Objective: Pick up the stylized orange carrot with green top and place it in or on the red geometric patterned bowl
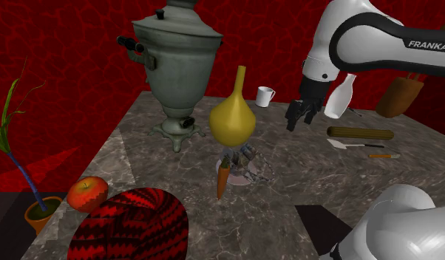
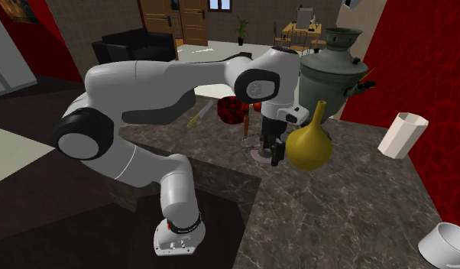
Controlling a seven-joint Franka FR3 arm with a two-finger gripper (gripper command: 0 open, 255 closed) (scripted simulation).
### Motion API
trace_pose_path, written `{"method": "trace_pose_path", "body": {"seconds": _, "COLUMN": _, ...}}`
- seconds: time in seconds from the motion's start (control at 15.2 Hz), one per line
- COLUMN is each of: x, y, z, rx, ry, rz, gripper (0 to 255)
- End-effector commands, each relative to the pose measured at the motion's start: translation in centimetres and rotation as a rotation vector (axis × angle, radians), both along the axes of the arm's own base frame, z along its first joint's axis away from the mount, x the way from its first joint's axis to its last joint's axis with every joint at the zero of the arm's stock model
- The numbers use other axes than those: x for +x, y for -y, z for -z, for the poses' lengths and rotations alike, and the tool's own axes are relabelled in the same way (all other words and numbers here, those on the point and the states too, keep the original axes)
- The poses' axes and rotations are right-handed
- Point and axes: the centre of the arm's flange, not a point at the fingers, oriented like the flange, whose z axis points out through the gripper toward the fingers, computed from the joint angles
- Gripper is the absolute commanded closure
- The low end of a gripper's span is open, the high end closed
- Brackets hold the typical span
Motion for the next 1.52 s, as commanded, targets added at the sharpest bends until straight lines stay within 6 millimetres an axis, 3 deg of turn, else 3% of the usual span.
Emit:
{"method": "trace_pose_path", "body": {"seconds": 0.0, "x": 0.0, "y": 0.0, "z": 0.0, "rx": 0.0, "ry": 0.0, "rz": 0.0, "gripper": 0}}
{"method": "trace_pose_path", "body": {"seconds": 1.45, "x": -1.5, "y": -27.2, "z": 0.4, "rx": 0.113, "ry": 0.167, "rz": -0.018, "gripper": 0}}
